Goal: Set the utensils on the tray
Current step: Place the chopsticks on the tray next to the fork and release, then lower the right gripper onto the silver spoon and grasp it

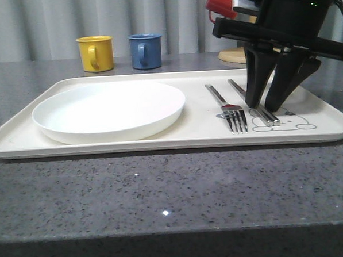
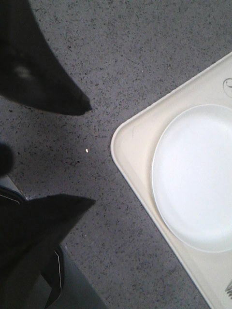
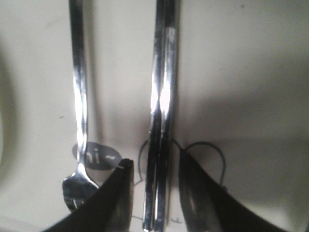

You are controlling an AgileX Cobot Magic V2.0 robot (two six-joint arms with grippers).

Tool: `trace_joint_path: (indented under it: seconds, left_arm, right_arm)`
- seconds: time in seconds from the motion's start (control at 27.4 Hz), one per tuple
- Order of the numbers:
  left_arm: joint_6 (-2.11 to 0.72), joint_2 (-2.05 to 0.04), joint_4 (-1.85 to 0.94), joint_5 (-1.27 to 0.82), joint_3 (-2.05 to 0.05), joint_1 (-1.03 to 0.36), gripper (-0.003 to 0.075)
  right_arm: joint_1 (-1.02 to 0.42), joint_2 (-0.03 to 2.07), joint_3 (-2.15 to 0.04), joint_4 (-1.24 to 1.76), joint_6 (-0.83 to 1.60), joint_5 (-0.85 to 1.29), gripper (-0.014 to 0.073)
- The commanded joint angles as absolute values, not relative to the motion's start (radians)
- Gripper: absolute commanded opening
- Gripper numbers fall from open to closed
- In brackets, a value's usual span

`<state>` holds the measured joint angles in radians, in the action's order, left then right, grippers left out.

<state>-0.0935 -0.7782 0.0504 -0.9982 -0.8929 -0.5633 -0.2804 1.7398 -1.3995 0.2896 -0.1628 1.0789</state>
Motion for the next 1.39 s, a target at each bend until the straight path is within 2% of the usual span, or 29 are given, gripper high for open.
trace_joint_path:
  seconds: [0.0, 0.22, 0.55, 0.73, 1.35]
  left_arm:
    - [-0.085, -0.774, 0.053, -0.943, -0.919, -0.572, 0.0367]
    - [-0.085, -0.774, 0.053, -0.943, -0.919, -0.572, 0.0367]
    - [-0.085, -0.774, 0.053, -0.943, -0.919, -0.572, 0.0367]
    - [-0.085, -0.774, 0.053, -0.943, -0.919, -0.572, 0.0367]
    - [-0.085, -0.774, 0.053, -0.943, -0.919, -0.572, 0.0367]
  right_arm:
    - [-0.280, 1.623, -1.421, 0.251, -0.098, 1.059, 0.0282]
    - [-0.229, 1.496, -1.421, 0.013, -0.094, 1.104, 0.0274]
    - [0.064, 1.509, -1.421, -0.037, -0.019, 1.083, 0.0274]
    - [0.166, 1.561, -1.421, -0.037, -0.014, 1.050, 0.0274]
    - [0.191, 1.731, -1.421, -0.071, 0.000, 0.982, 0.0274]
